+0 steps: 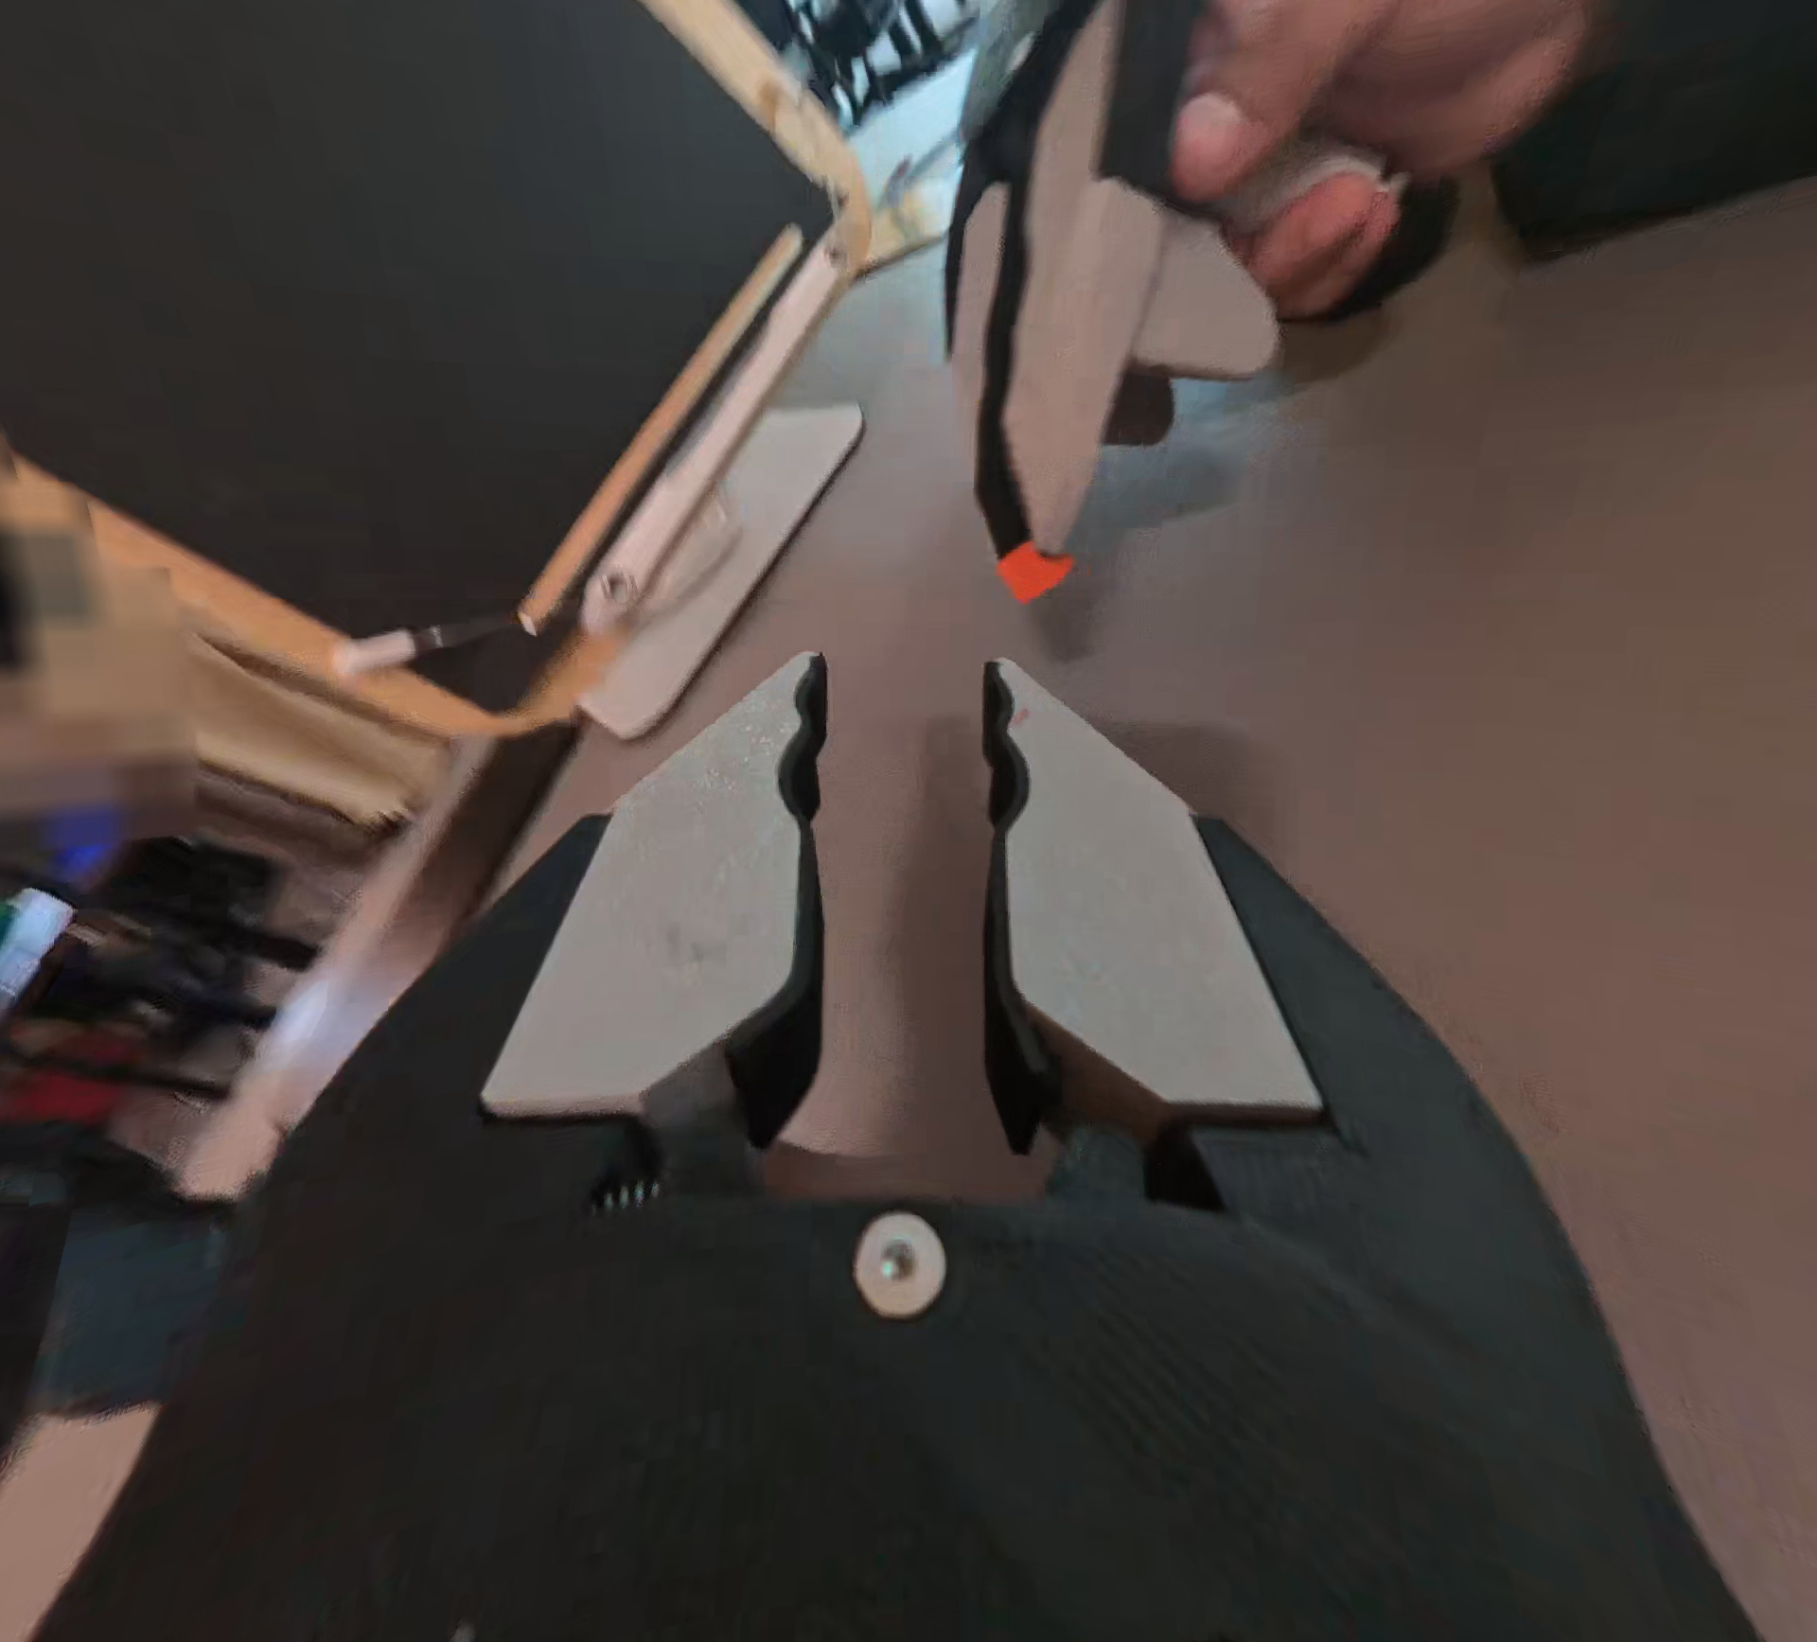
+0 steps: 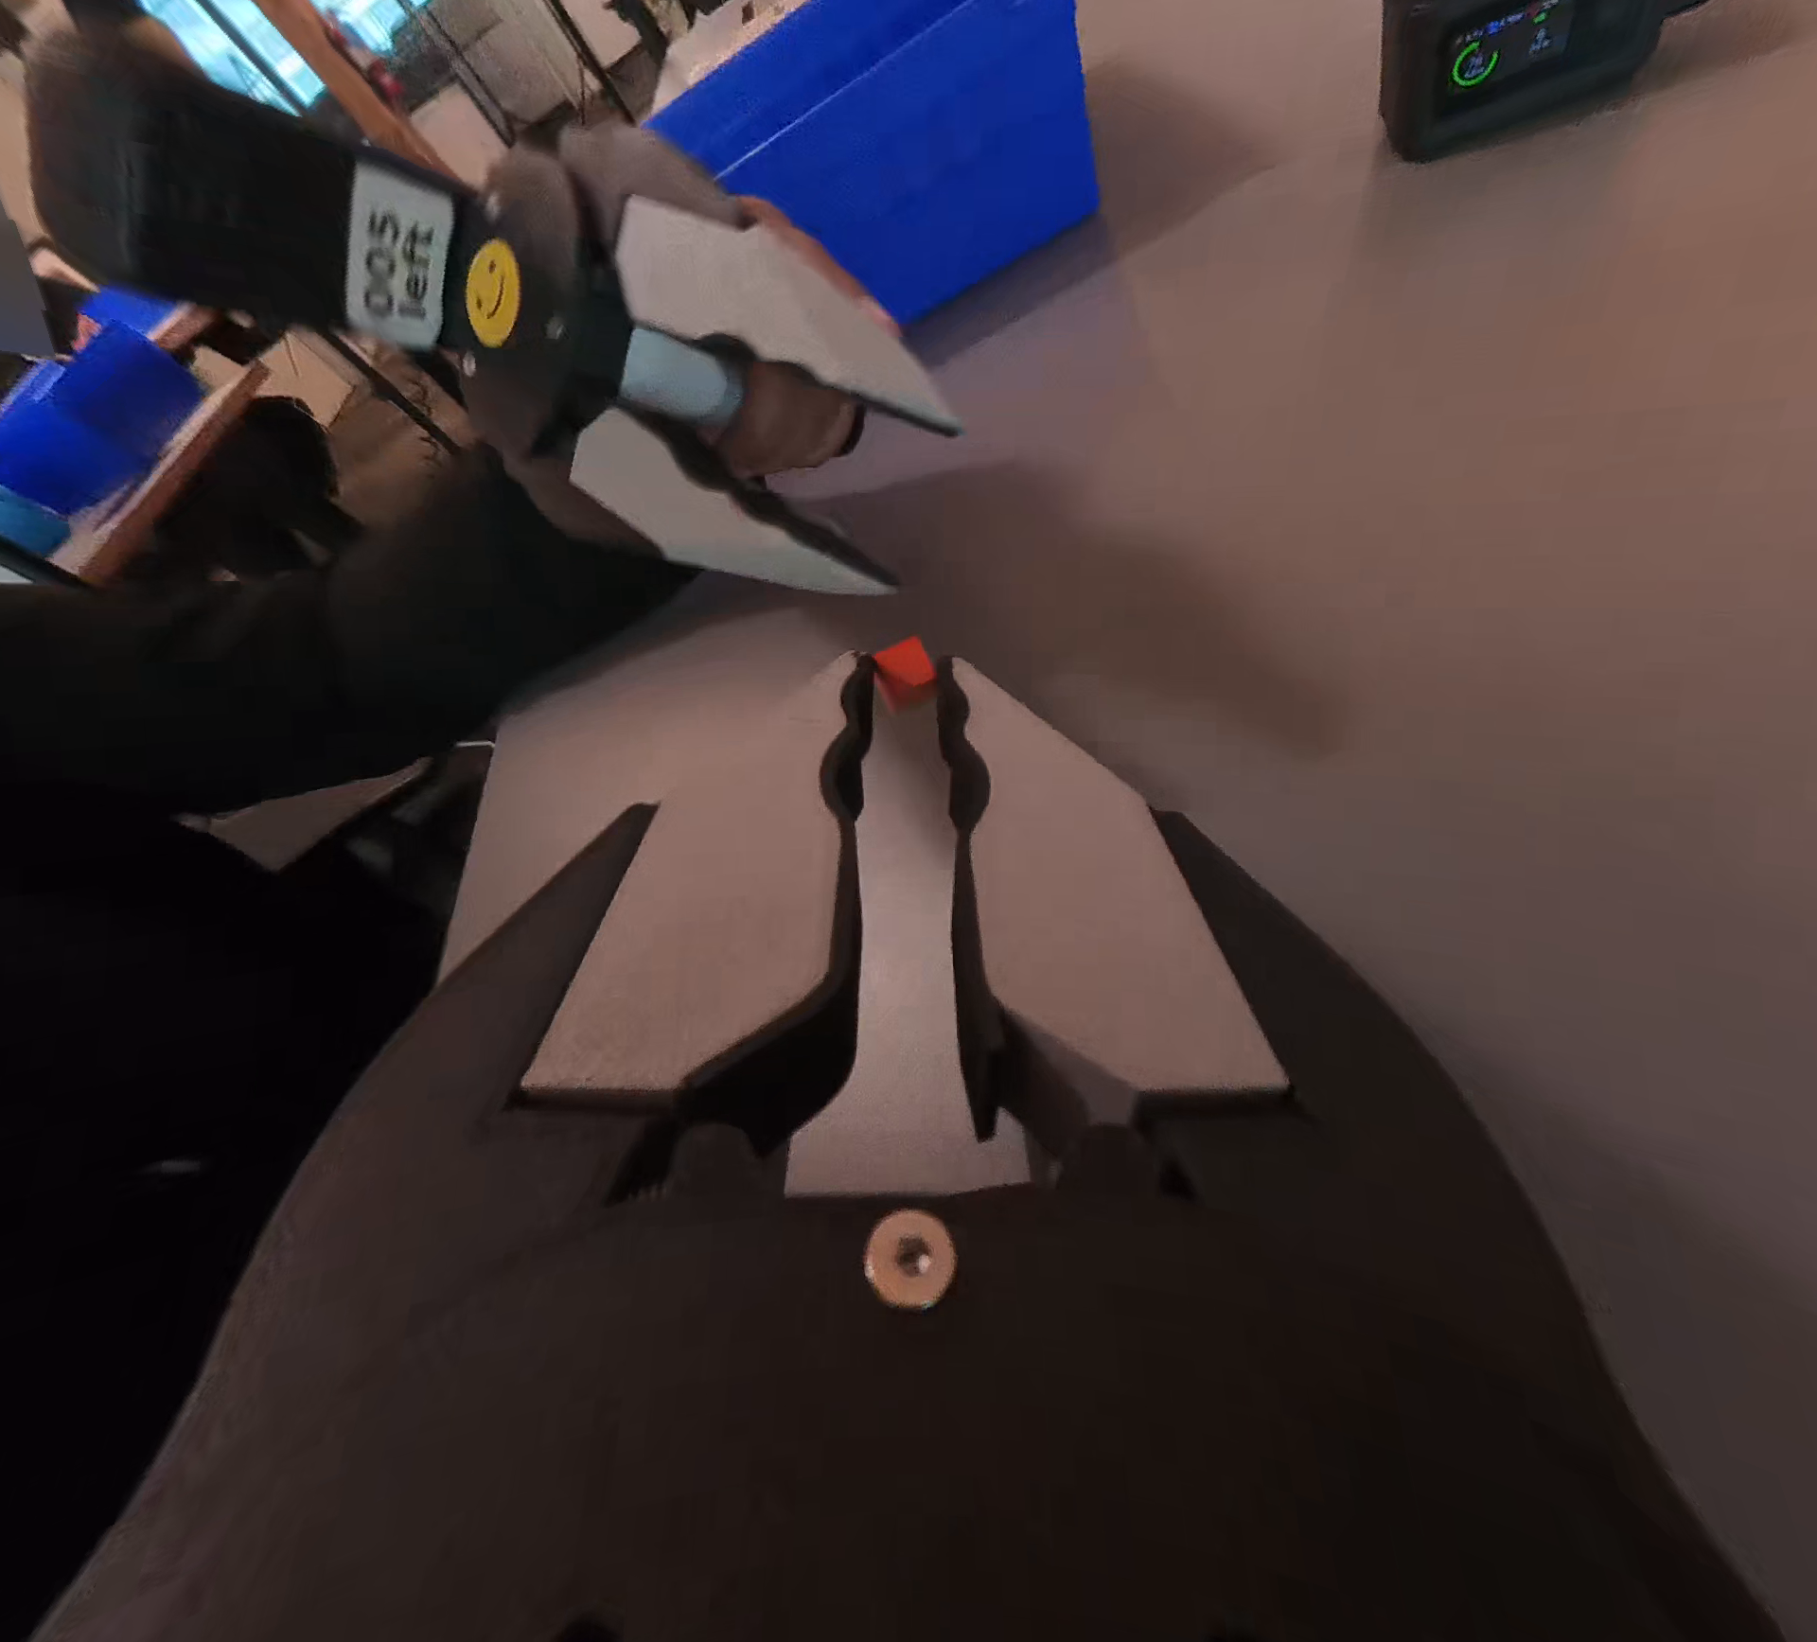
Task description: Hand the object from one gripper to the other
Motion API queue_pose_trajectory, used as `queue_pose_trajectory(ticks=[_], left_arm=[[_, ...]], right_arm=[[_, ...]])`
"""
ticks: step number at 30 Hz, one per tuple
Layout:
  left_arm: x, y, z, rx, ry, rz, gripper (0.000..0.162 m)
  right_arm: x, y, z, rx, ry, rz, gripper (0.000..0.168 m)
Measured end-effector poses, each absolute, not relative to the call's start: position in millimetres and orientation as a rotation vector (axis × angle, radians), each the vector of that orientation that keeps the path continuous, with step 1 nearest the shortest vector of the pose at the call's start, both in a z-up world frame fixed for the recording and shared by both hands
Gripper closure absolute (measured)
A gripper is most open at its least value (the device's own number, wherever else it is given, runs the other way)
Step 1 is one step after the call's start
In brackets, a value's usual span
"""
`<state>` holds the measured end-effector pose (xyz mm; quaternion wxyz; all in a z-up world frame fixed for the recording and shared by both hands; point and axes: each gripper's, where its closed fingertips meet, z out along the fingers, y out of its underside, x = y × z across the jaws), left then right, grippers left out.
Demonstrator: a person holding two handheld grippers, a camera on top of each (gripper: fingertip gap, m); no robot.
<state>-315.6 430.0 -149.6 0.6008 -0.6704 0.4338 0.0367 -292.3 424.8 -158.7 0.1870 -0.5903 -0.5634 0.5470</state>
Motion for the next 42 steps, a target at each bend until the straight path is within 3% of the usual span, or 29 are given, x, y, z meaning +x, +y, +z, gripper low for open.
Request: queue_pose_trajectory(ticks=[3, 8, 14, 20, 27, 33, 37, 42], left_arm=[[-282.6, 417.4, -142.8, -1.368, 1.110, 0.124, 0.141], [-272.5, 419.2, -150.8, -1.332, 1.170, 0.229, 0.139], [-273.2, 417.9, -144.4, -1.339, 1.158, 0.190, 0.151], [-279.0, 420.4, -143.4, -1.607, 0.916, -0.326, 0.151], [-281.3, 397.0, -105.1, -1.618, 0.429, -1.512, 0.152], [-271.9, 398.8, -116.7, -1.681, 0.363, -1.630, 0.151], [-262.4, 392.7, -122.4, -1.709, 0.419, -1.635, 0.151], [-261.4, 392.3, -121.7, -1.697, 0.424, -1.639, 0.152]], right_arm=[[-285.8, 425.9, -154.7, -1.641, -1.598, 1.534, 0.160], [-284.6, 402.8, -143.9, -1.580, -1.665, 1.650, 0.160], [-284.0, 406.2, -141.8, -1.599, -1.638, 1.676, 0.162], [-276.6, 429.2, -139.3, -1.551, -1.617, 1.446, 0.149], [-275.4, 401.3, -122.5, -1.138, -1.773, 1.020, 0.142], [-284.9, 391.6, -124.9, -1.010, -1.795, 0.773, 0.139], [-287.2, 386.0, -122.4, -0.967, -1.788, 0.780, 0.156], [-285.7, 385.1, -122.6, -0.961, -1.801, 0.761, 0.159]])
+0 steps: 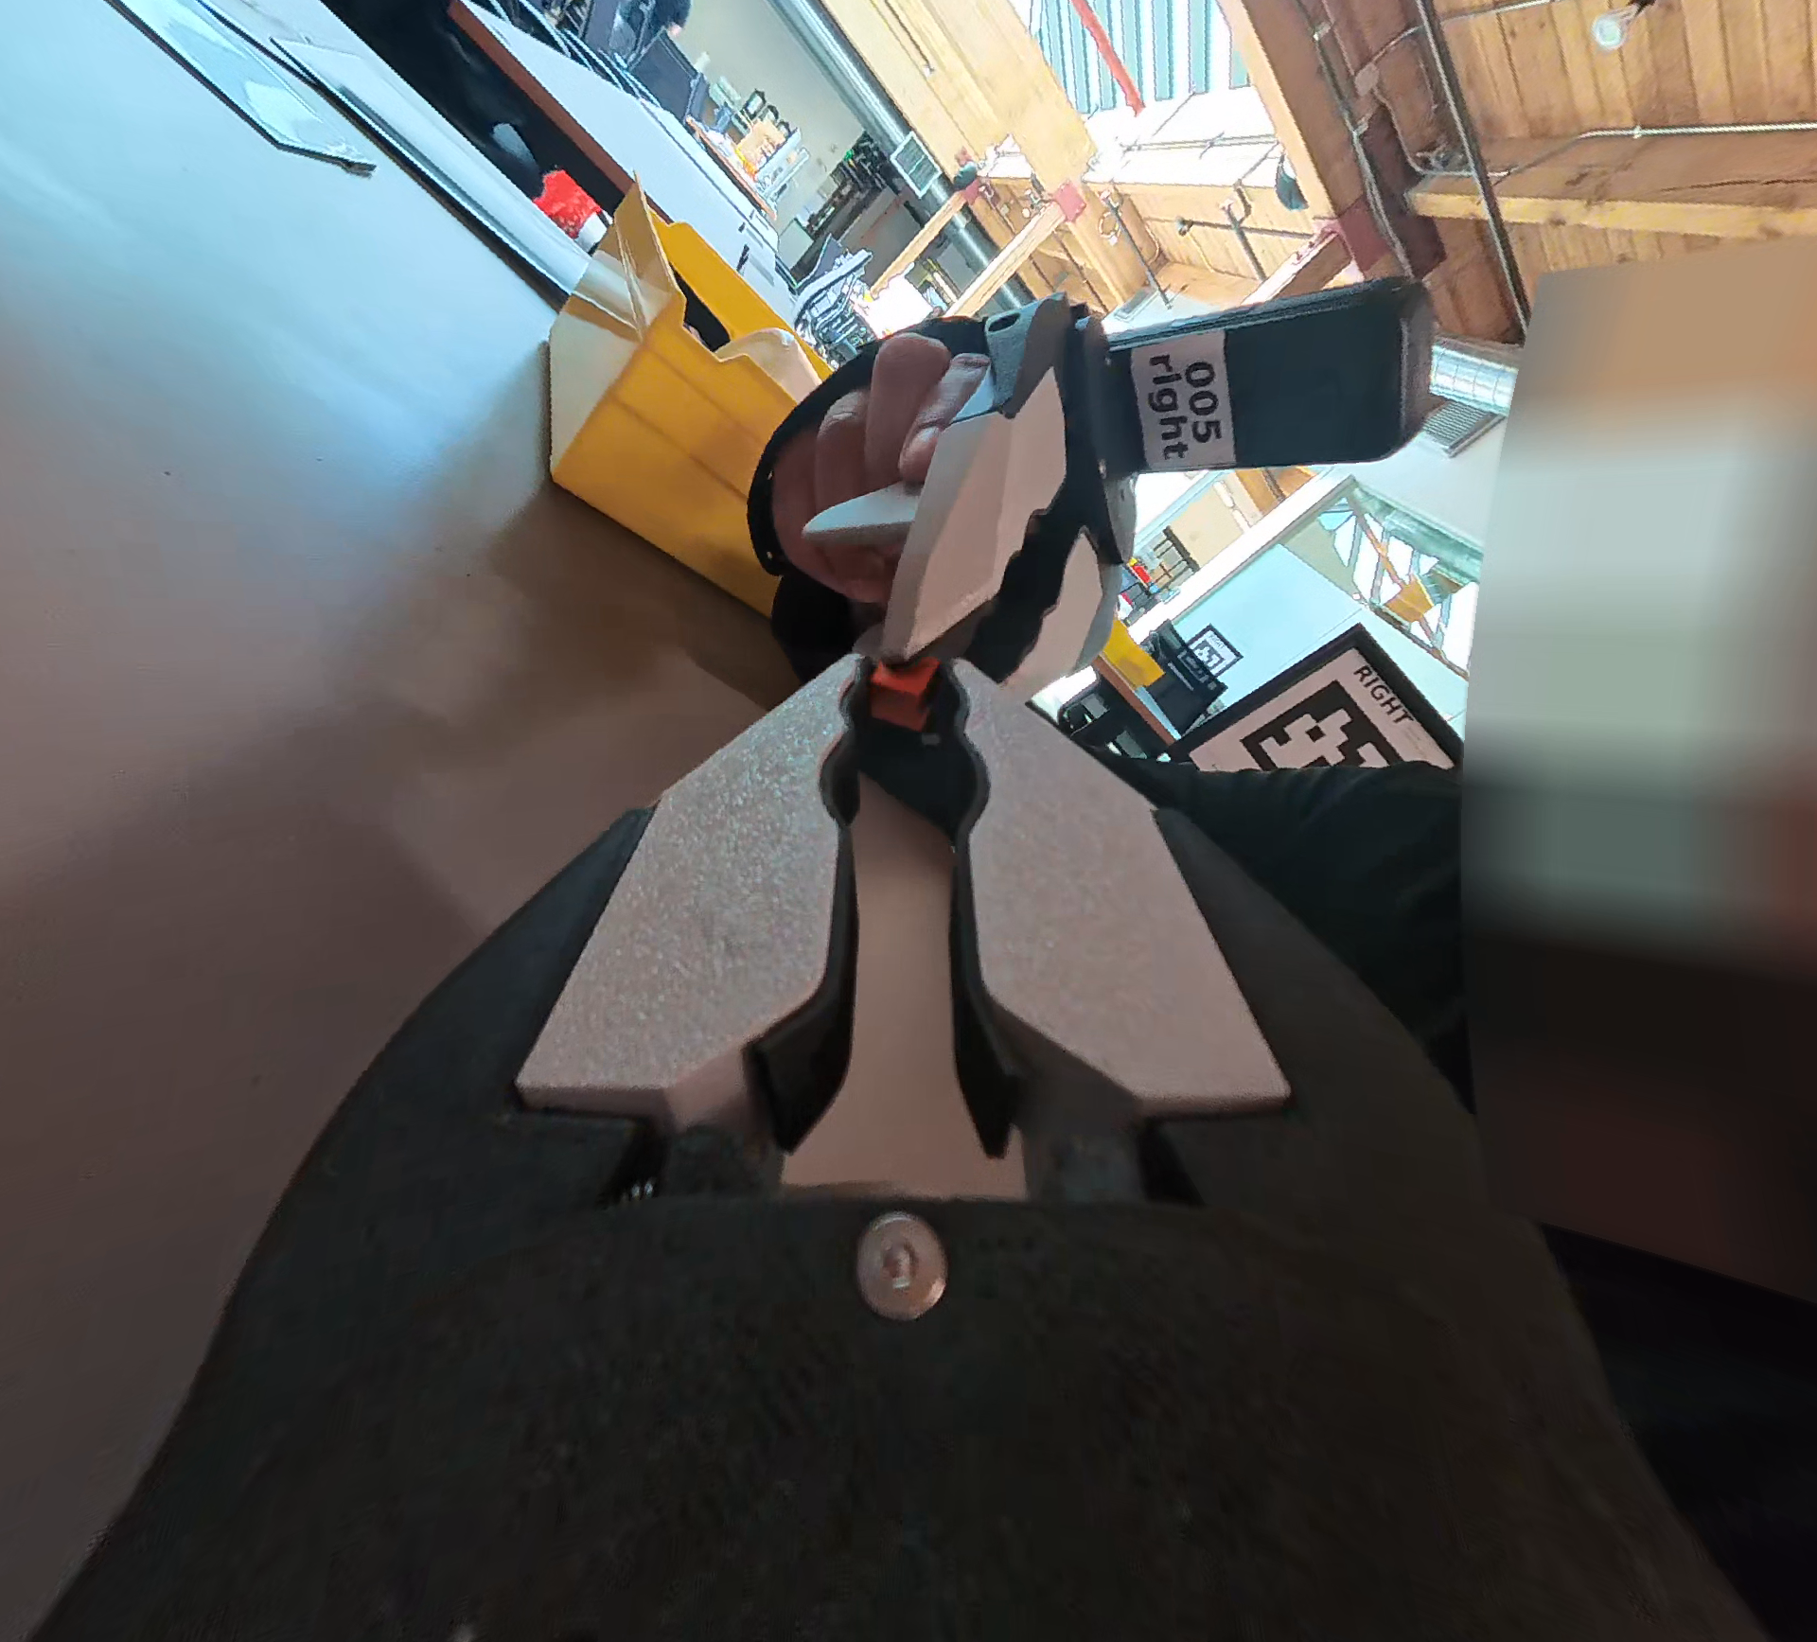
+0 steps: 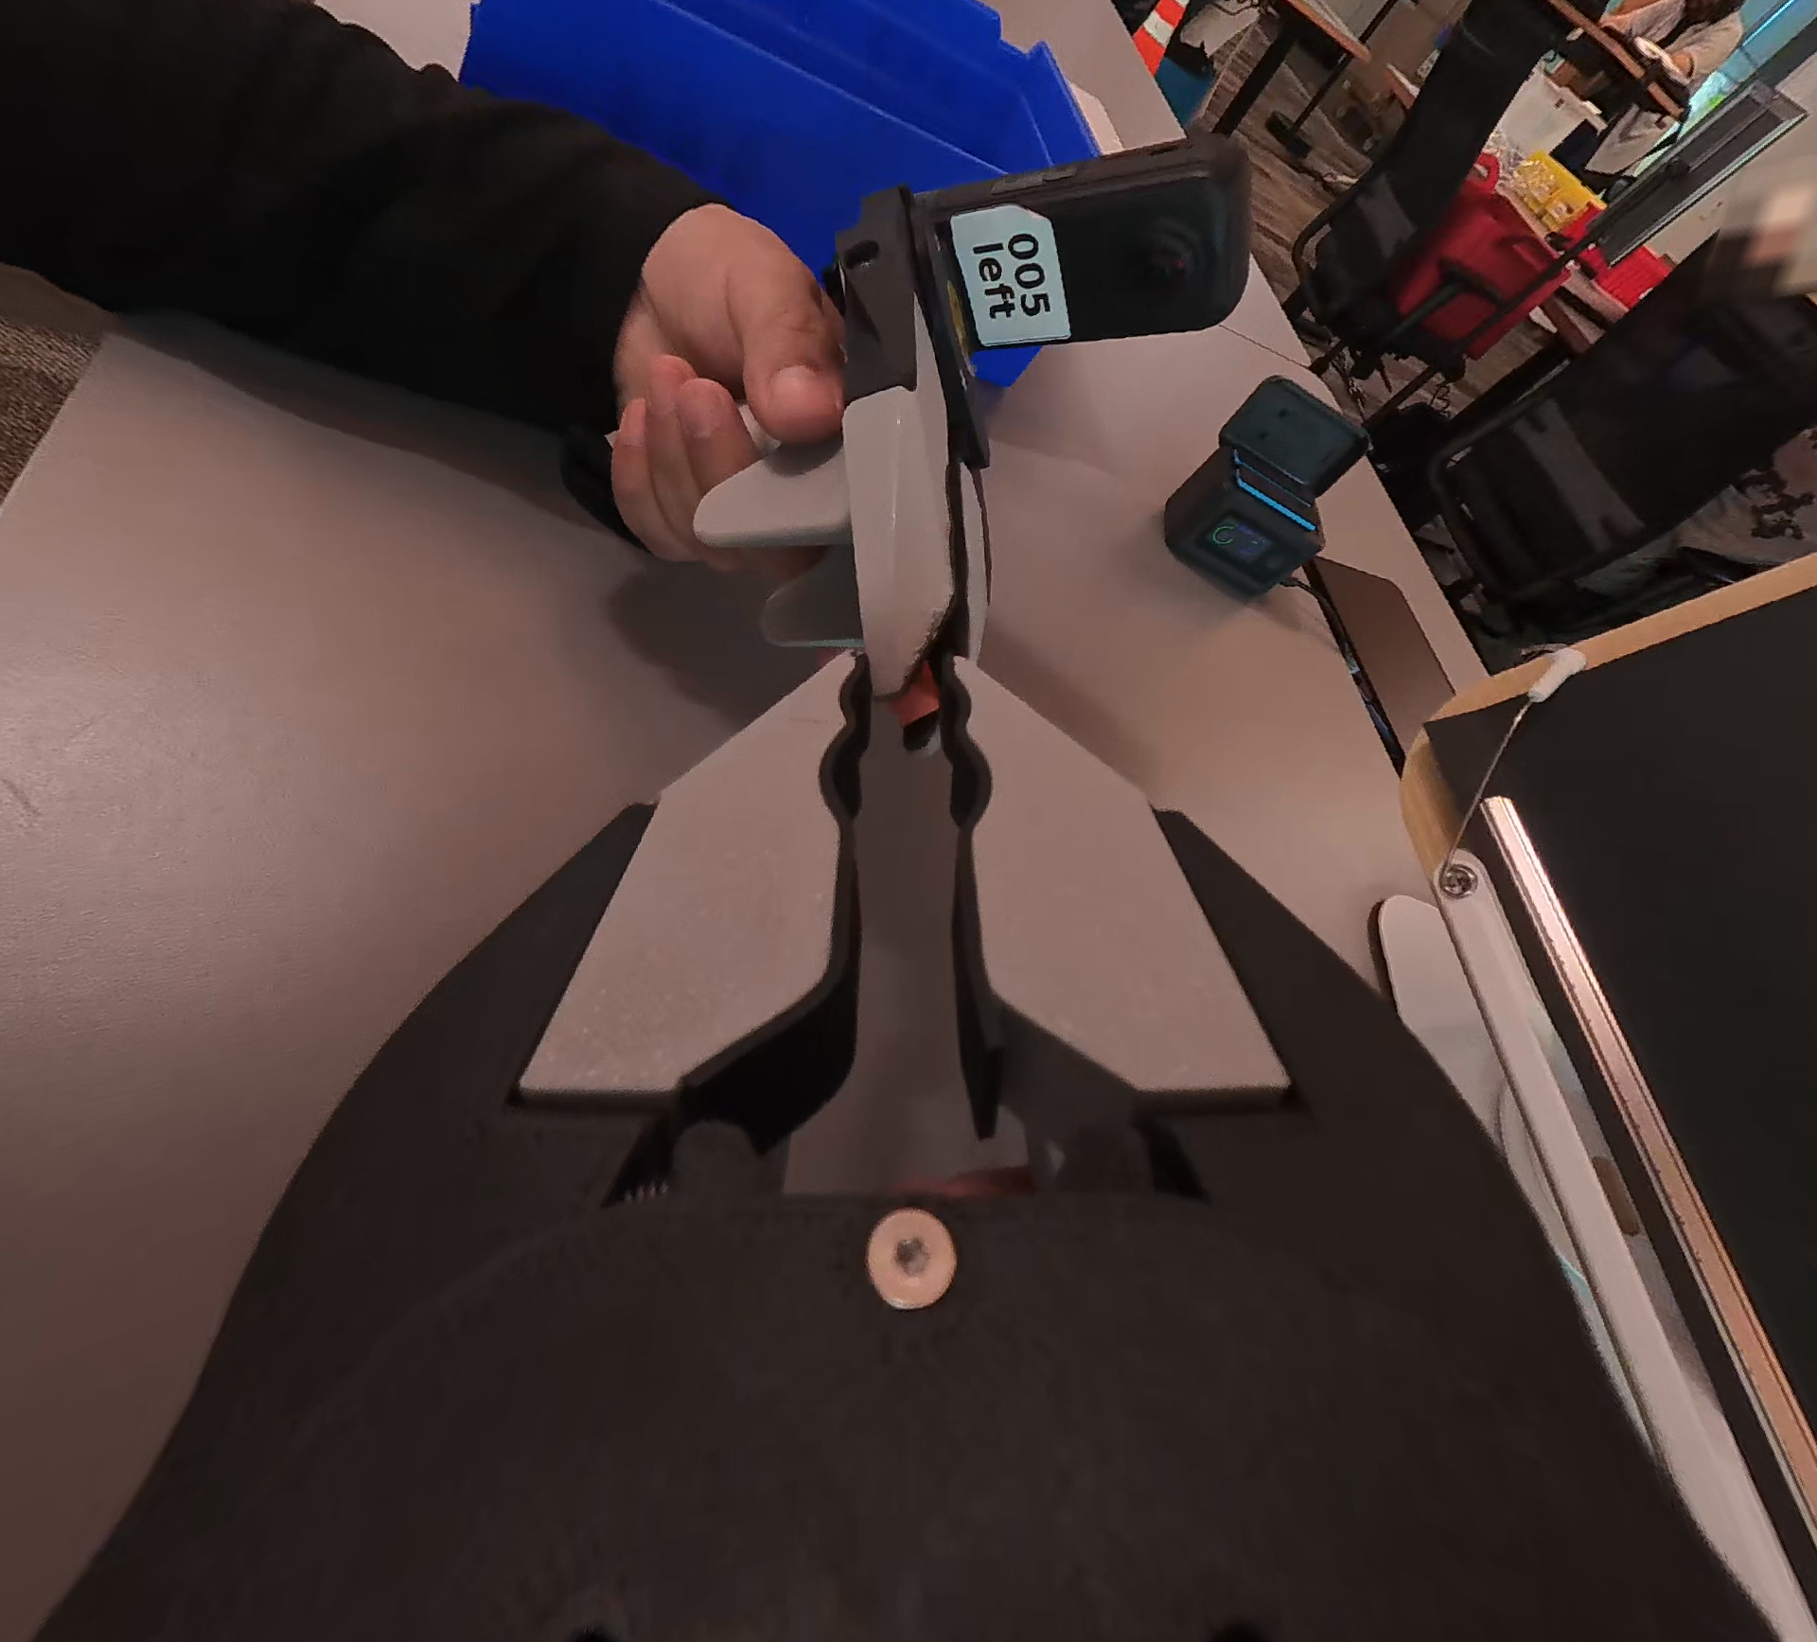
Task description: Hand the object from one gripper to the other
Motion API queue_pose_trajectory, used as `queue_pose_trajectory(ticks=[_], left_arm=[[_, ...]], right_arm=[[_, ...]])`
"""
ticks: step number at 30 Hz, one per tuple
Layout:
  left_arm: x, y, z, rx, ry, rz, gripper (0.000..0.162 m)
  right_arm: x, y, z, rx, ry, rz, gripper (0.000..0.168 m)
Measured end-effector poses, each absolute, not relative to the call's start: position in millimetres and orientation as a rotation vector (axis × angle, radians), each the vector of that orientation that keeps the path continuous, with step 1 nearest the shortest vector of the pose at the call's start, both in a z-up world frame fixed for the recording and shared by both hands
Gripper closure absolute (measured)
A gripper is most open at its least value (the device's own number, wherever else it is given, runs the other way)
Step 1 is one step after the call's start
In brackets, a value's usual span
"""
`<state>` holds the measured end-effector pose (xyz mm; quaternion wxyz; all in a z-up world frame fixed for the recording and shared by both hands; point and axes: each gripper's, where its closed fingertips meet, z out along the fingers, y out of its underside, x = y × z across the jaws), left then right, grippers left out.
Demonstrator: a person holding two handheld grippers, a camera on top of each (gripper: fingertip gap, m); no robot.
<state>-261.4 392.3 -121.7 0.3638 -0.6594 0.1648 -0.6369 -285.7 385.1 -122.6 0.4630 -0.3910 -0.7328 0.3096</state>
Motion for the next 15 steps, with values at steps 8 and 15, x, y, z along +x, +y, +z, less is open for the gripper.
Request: queue_pose_trajectory(ticks=[8, 15], left_arm=[[-294.0, 404.8, -96.3, -1.552, 0.420, -1.363, 0.140], [-343.0, 455.7, -130.7, -1.696, 0.359, -0.544, 0.140]], right_arm=[[-279.7, 430.6, -99.4, -1.152, -1.565, 0.817, 0.161], [-259.1, 465.7, -61.1, -1.342, -1.160, 0.938, 0.162]])
